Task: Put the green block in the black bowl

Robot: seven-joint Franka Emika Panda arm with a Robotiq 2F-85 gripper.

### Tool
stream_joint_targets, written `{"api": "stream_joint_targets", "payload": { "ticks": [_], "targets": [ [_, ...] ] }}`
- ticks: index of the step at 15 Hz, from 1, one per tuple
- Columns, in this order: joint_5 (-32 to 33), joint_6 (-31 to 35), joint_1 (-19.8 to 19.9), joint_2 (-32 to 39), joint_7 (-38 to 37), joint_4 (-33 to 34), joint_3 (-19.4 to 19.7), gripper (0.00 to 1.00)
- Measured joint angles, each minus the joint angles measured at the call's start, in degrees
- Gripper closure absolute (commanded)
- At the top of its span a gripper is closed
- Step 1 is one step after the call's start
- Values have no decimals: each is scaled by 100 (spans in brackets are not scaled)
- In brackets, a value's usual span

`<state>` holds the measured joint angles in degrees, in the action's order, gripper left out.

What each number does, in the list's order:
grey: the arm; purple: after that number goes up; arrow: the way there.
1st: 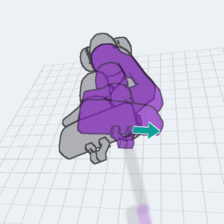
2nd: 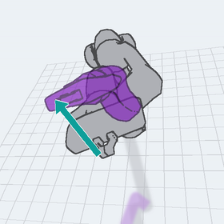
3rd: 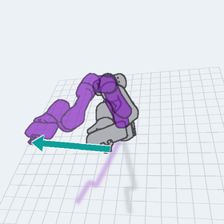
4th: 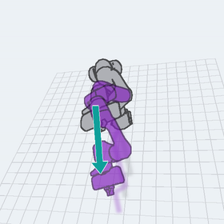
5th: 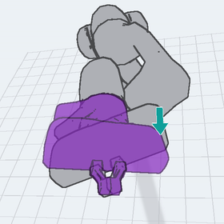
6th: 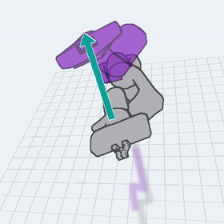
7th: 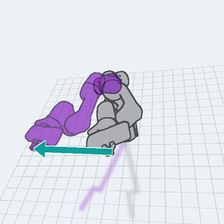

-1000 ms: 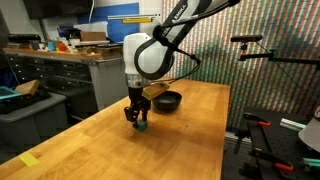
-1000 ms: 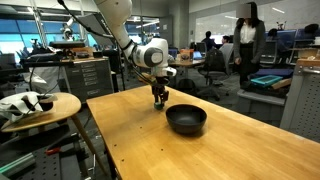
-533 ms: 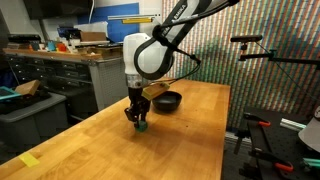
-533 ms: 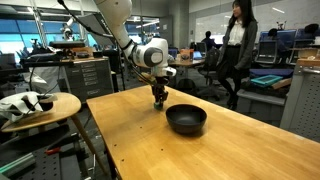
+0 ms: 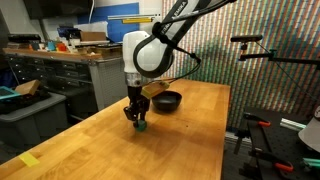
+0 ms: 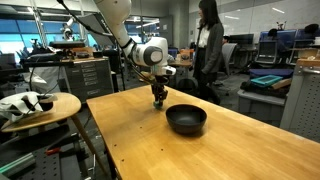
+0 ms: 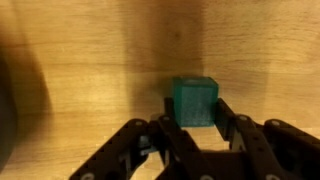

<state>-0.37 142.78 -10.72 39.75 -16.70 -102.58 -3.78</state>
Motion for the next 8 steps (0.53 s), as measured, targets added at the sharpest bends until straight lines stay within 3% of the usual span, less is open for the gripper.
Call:
{"api": "stream_joint_targets", "payload": {
  "ticks": [8],
  "targets": [
    [0, -386, -4, -563, -12, -2, 45, 82]
  ]
}}
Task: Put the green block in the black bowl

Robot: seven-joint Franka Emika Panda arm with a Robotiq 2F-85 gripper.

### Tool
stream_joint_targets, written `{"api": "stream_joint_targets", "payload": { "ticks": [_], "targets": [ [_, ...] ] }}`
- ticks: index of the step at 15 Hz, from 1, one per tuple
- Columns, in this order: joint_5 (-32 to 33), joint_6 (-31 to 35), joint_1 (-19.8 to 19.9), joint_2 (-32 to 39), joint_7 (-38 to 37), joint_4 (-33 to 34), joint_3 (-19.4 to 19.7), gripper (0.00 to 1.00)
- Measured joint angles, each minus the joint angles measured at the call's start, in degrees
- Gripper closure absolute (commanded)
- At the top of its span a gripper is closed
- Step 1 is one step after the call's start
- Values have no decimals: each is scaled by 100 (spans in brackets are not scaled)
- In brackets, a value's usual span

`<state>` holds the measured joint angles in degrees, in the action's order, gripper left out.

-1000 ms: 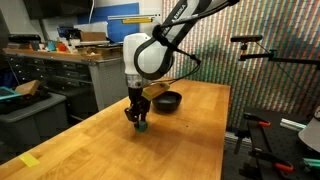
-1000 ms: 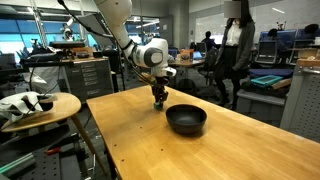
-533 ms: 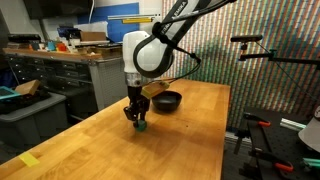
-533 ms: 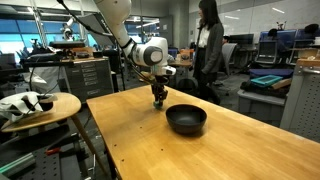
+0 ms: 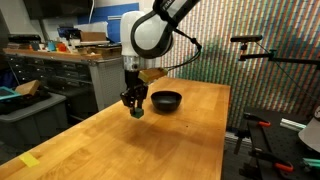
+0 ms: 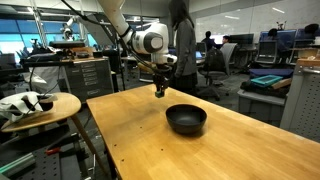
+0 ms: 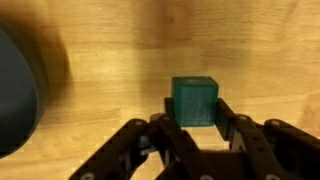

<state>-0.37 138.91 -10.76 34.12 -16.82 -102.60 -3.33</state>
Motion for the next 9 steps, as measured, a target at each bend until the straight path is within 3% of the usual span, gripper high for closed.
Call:
{"api": "stream_joint_targets", "payload": {
  "ticks": [9],
  "targets": [
    [4, -156, 67, -731, -71, -214, 357, 82]
  ]
}}
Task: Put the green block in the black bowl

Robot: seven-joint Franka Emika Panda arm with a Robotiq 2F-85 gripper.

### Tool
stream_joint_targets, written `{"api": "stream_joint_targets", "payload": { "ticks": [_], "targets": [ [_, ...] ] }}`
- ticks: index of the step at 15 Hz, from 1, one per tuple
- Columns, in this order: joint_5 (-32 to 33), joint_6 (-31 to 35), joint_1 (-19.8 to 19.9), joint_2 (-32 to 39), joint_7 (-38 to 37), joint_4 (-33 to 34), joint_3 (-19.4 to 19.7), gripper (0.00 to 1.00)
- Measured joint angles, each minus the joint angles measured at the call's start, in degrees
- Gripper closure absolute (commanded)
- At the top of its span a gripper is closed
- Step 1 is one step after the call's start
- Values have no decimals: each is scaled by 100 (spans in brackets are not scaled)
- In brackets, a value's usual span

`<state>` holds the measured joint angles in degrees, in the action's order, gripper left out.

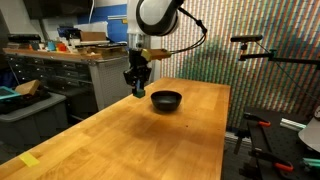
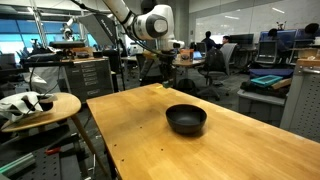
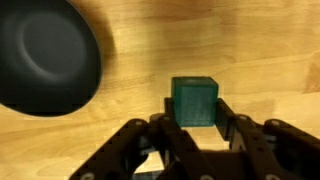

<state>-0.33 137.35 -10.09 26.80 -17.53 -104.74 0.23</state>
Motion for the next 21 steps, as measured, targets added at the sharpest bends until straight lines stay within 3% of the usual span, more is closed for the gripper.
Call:
{"api": "stream_joint_targets", "payload": {
  "ticks": [10, 21],
  "targets": [
    [166, 13, 347, -788, -380, -867, 455, 82],
    [201, 407, 581, -578, -687, -1336, 554, 82]
  ]
}}
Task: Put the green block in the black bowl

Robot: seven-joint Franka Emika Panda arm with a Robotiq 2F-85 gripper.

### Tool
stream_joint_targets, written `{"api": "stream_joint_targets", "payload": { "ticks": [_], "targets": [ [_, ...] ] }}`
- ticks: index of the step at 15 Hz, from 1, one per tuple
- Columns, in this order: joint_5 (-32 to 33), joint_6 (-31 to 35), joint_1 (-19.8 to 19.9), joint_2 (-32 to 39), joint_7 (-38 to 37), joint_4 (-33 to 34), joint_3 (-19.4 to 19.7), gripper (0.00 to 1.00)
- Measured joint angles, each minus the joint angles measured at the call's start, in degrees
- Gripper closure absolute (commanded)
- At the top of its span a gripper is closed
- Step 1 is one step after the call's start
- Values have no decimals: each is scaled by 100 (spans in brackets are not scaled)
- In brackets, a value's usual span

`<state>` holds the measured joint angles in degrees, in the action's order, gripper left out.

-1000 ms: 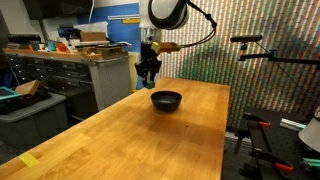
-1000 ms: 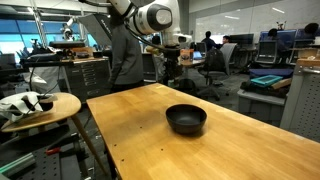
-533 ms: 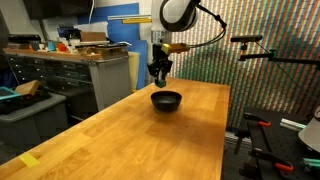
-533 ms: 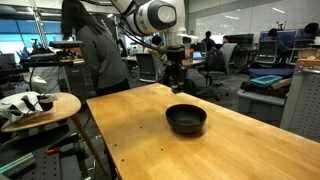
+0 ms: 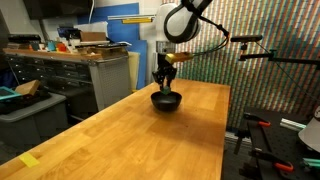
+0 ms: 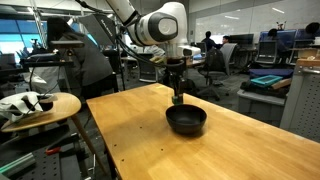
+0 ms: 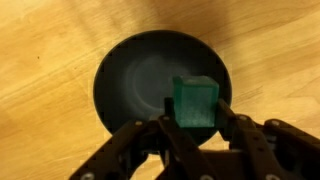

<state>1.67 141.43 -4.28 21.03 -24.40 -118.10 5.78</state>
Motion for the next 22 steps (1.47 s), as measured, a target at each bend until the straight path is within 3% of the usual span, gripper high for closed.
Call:
{"api": "stream_joint_targets", "payload": {
  "ticks": [9, 10, 15, 22],
  "targets": [
    [-16, 672, 39, 554, -155, 3, 221, 82],
    [-32, 712, 45, 600, -161, 5, 229, 41],
    [-137, 871, 56, 756, -170, 33, 231, 2],
    [-258, 872, 64, 686, -162, 100, 234, 0]
  ]
}}
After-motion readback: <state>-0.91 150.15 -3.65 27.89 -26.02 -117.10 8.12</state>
